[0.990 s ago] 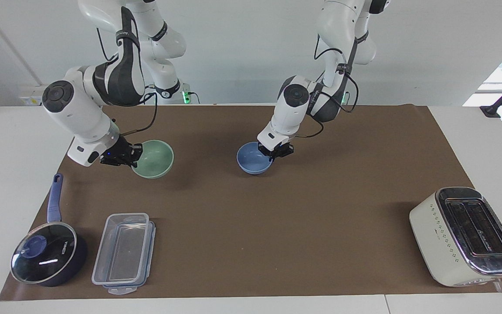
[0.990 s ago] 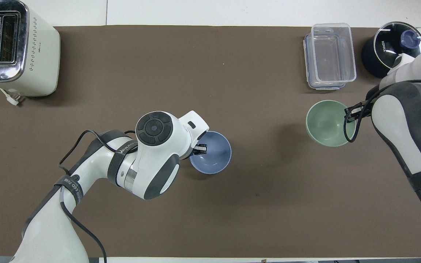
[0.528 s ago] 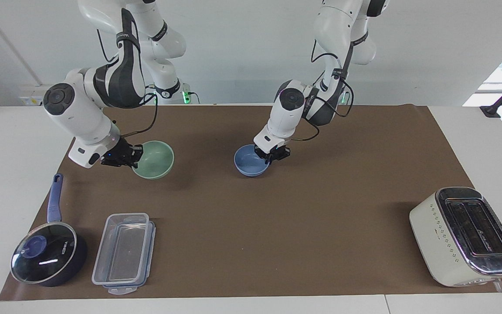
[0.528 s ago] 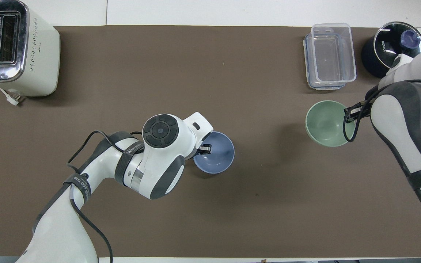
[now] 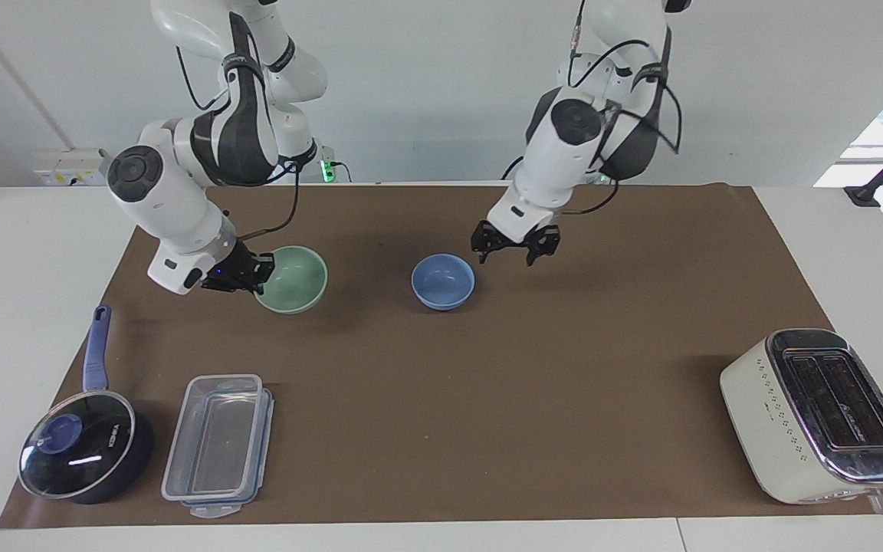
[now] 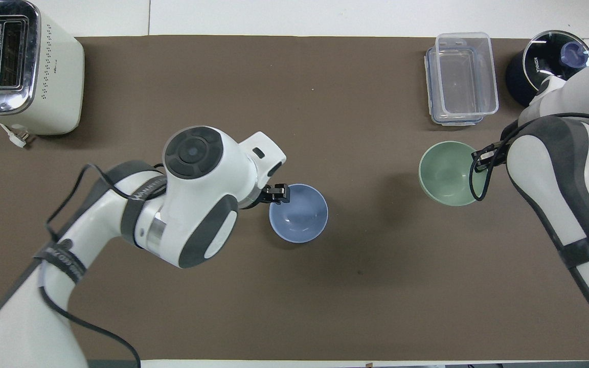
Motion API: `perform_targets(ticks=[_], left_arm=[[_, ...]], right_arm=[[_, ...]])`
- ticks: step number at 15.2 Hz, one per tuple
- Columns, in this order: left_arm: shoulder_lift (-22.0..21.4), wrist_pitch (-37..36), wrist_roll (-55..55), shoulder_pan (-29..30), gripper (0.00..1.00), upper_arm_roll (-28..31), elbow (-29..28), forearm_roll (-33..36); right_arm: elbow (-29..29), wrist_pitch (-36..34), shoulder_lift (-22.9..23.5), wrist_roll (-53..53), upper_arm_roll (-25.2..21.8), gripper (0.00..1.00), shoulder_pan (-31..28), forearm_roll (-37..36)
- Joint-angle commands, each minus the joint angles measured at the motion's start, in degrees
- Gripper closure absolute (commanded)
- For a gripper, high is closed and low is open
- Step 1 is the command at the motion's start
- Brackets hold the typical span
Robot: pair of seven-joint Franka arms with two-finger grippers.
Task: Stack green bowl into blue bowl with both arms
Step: 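Release the blue bowl with the left gripper while the right gripper lifts the green bowl, then lower the green bowl into the blue bowl with the right gripper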
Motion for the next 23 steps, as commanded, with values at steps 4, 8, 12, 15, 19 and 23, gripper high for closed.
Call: perform_targets(ticks=[4,8,12,15,19,23], left_arm=[[-6.18,-13.29,18.27,16.33,0.00,0.09,2.55,4.46],[-8.47,-18.91,19.70,18.46,0.00,0.18,4.38,8.87],[-6.81,-26.32,19.79,17.84,0.00,0.88,11.78,10.11],[-7.68,-24.47,20.05,18.46,0.00,0.97,9.33,9.94],[-8.30,-23.94,20.32,18.46,0.00,0.97,7.73,9.93],[-6.02,-26.66,20.23,18.37,0.00,0.97,11.85,9.93]], right_arm=[[-2.24,12.94,-0.48,13.29,0.30,1.00,14.23,4.24],[-9.29,22.73,-1.63,16.12,0.39,1.00,19.52,4.32],[-11.05,23.61,-1.63,16.74,0.48,1.00,21.54,4.32],[-10.79,23.61,-0.67,18.06,0.48,1.00,22.78,4.32],[-10.87,22.81,-0.58,19.02,0.48,1.00,23.83,4.32],[-10.79,23.88,0.39,22.63,0.39,1.00,26.30,4.15]])
